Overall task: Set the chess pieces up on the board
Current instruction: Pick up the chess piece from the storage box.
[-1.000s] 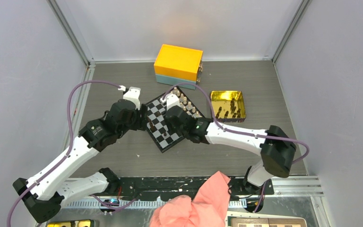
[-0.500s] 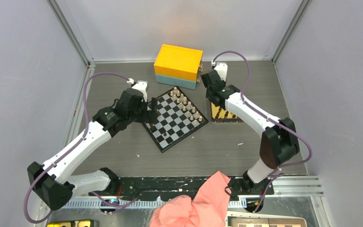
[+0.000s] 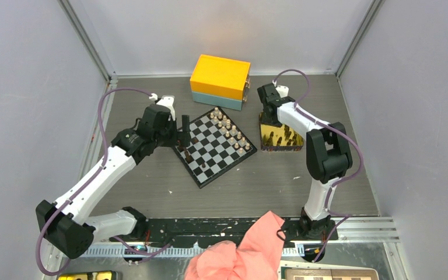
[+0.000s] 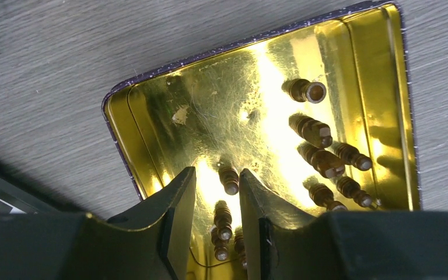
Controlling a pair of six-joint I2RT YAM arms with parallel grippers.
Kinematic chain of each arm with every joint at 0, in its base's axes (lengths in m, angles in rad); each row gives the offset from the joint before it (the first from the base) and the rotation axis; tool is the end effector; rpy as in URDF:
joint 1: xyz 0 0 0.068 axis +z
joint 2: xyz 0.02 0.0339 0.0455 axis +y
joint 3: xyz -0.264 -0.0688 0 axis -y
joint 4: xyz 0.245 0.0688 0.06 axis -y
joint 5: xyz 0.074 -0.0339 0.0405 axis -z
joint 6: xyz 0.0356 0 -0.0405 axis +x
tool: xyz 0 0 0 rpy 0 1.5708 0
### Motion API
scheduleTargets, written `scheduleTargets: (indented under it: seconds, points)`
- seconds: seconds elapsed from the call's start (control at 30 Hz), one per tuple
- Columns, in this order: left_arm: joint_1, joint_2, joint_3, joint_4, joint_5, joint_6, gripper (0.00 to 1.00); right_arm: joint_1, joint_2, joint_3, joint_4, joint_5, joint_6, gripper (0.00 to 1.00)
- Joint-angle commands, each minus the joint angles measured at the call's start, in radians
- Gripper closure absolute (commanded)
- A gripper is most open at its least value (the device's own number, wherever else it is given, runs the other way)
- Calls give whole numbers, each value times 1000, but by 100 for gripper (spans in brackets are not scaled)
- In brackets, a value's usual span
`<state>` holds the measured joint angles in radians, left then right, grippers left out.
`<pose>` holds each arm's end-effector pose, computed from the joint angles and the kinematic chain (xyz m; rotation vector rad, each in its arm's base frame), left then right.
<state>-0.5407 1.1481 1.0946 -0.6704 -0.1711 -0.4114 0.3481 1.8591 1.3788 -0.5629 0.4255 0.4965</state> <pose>0.2100 -0.1190 0.3288 0.0598 2.2993 -0.2995 0.3750 0.1205 0.2147 0.3288 2.4675 -0.2146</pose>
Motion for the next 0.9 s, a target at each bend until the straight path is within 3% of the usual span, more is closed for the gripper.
scheduleTargets:
  seconds: [0.0, 0.87]
  points:
    - [26, -22, 30, 44, 13, 4, 0, -4, 4, 58, -6, -41, 40, 61]
    - [81, -14, 27, 63, 67, 22, 2, -18, -2, -31, -22, -42, 80, 62]
